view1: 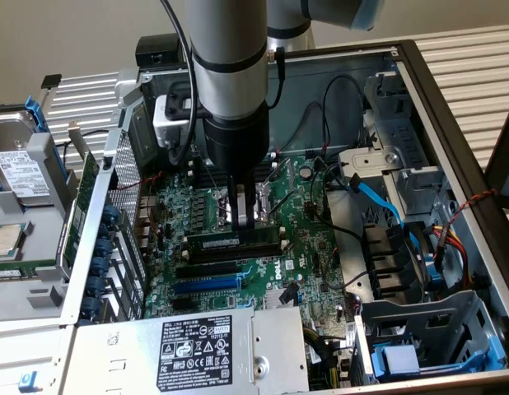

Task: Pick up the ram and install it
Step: 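Insert the ram into the slot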

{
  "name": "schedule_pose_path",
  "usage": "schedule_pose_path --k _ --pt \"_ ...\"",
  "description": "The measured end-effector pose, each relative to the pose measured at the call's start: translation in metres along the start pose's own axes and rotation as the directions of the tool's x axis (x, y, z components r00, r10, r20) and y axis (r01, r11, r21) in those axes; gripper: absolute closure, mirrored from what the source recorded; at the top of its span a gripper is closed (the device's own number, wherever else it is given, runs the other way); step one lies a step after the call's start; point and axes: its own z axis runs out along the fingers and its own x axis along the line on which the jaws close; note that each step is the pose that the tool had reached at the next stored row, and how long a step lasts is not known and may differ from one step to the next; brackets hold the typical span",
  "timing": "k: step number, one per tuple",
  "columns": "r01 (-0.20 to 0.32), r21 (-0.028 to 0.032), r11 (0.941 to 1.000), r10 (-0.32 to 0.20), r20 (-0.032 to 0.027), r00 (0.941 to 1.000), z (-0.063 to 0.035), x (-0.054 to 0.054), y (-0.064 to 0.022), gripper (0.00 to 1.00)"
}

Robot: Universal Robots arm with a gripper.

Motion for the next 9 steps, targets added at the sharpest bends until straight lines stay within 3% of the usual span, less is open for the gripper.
schedule_pose_path --k 9 --pt "-0.003 0.0001 1.0000 0.003 -0.0001 1.0000 0.0021 0.0001 0.0002 0.87"
